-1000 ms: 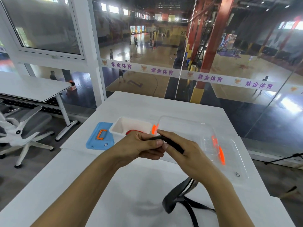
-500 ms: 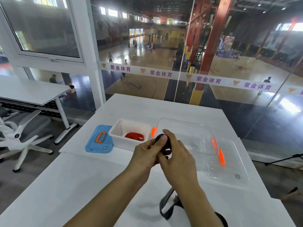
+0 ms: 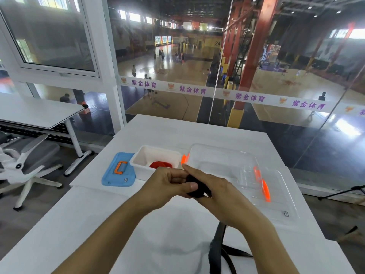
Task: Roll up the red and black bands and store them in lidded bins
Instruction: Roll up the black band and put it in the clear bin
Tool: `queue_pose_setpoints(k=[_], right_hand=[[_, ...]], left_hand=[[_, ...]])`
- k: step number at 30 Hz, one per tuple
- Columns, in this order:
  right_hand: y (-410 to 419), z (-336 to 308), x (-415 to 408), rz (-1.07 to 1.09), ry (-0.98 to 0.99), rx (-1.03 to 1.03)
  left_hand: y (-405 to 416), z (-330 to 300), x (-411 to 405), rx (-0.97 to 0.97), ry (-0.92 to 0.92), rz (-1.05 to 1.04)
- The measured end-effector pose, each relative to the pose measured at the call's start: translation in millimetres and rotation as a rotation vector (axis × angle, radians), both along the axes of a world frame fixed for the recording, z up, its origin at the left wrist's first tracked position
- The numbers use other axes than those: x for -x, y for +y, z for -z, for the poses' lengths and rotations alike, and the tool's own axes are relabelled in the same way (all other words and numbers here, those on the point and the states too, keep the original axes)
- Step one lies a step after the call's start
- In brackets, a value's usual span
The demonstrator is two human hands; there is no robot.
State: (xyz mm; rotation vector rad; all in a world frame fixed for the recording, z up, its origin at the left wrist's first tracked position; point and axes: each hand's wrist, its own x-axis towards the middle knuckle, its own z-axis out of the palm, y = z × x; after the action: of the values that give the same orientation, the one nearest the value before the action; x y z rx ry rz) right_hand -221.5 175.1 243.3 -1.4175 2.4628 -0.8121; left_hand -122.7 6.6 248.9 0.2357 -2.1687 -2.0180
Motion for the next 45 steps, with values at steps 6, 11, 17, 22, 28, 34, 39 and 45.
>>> queue_pose_setpoints(k=[6,11,17,22,28,34,39,45], right_hand=[[6,0,-4,0.115,-0.08,0.12],[-16,20,-25,0.316,-0.06,0.395],[-19,27,-26,0.346,-0.019,0.395],[-3,16,-6,0.131,-0.05,0.204],[6,-4,-2,-0.053,0.025,-0.098],[7,-9,-7,-0.001,0.071,-0.005],[9,-3,-10,0.141,-0.066,0.148],[-17,17,-37,0.39,-0.077,0.392]], left_hand=[[13,6,6,-0.173,0.164,-0.238],[32,11,14,-0.421,0.169,-0.353],[38,15,14,-0.554,0.121,-0.322],[17,18,5,-0.457,-0.001,-0.102],[-13,-4,-1,0.039,-0.126,0.166],[-9,-7,-1,0.091,-0.013,0.102],[9,4,5,-0.019,0.129,-0.107],[37,13,14,-0.219,0.142,-0.345]])
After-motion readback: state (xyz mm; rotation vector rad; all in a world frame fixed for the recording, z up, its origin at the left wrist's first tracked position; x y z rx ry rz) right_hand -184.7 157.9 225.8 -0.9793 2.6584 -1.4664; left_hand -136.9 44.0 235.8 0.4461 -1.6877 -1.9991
